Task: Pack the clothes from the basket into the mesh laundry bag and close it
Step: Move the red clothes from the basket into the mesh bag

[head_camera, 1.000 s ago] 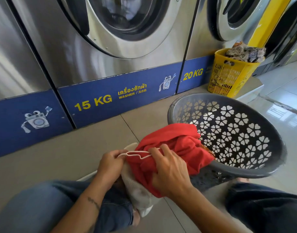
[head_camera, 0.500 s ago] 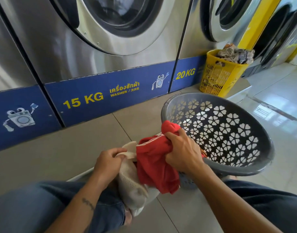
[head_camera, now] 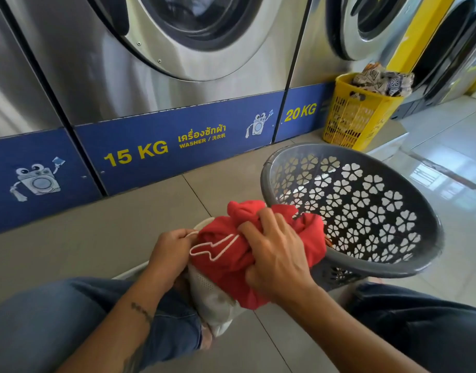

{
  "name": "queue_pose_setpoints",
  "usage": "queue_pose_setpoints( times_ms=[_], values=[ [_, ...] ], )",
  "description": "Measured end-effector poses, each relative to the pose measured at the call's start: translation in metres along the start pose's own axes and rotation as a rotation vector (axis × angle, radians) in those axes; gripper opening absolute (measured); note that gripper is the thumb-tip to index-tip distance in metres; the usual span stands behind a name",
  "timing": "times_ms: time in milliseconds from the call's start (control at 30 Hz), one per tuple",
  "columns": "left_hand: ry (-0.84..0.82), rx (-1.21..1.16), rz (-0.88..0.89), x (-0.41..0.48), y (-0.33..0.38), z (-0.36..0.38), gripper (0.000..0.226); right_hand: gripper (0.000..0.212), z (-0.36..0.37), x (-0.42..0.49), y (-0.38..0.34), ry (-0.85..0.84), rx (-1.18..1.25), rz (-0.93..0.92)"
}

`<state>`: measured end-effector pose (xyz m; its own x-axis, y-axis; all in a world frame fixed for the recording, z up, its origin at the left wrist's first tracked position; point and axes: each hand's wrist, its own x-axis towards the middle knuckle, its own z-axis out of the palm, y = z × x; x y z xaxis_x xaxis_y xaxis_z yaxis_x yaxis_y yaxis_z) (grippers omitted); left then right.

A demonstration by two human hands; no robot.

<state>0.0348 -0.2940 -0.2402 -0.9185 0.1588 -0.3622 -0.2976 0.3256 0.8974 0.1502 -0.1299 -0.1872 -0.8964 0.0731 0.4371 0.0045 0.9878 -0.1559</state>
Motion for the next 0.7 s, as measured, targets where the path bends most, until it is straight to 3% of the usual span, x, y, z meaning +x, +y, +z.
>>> queue_pose_setpoints(
  times_ms=[200,333,467,567,700],
  values=[
    [0.089,0.033,0.059,-0.001,-0.002,-0.004,0.019,0.056,0.058,-0.017,0.002,-0.188,-0.048,0.022],
    [0.056,0.093,0.095,0.003,-0.003,-0.004,0.018,0.058,0.086,-0.022,0.001,-0.252,0.101,0.068],
    [0.059,0.141,0.108,0.004,-0.003,-0.005,0.018,0.061,0.110,-0.028,-0.002,-0.484,0.201,0.076],
    [0.046,0.199,0.162,0.003,-0.005,-0.003,0.018,0.049,0.127,-0.030,0.006,-0.665,0.079,0.044],
    [0.051,0.198,0.162,0.006,-0.008,0.001,0.018,0.052,0.135,-0.022,0.023,-0.756,0.013,0.037]
  ],
)
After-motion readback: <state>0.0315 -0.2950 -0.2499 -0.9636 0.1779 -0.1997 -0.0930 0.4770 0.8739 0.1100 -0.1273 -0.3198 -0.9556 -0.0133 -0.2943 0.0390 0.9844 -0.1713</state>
